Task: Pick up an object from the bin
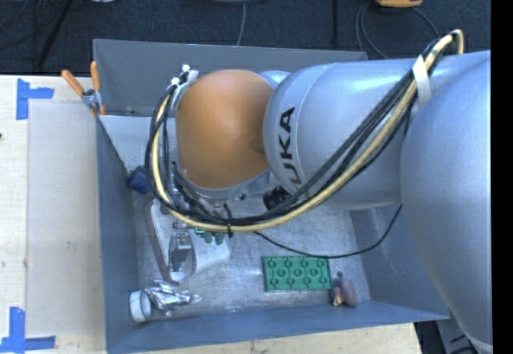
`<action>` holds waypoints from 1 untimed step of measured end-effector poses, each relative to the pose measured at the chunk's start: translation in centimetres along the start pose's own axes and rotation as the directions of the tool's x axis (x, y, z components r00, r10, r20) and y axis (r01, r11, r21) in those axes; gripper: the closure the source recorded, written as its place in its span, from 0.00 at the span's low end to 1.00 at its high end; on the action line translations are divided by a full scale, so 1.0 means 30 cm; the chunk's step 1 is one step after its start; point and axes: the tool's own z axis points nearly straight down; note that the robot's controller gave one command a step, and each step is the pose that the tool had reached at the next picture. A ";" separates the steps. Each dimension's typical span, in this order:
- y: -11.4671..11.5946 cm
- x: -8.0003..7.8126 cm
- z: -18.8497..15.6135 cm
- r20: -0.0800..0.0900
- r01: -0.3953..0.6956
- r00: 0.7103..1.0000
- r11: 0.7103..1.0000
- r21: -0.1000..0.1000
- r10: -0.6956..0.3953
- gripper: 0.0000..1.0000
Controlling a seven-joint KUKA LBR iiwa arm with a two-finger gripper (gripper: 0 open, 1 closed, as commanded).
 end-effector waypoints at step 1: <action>-0.049 0.165 0.344 0.000 0.242 0.970 0.970 0.002 -0.242 0.00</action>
Offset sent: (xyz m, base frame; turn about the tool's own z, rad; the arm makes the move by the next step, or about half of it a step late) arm -0.0479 -0.0140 -0.0992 -0.2451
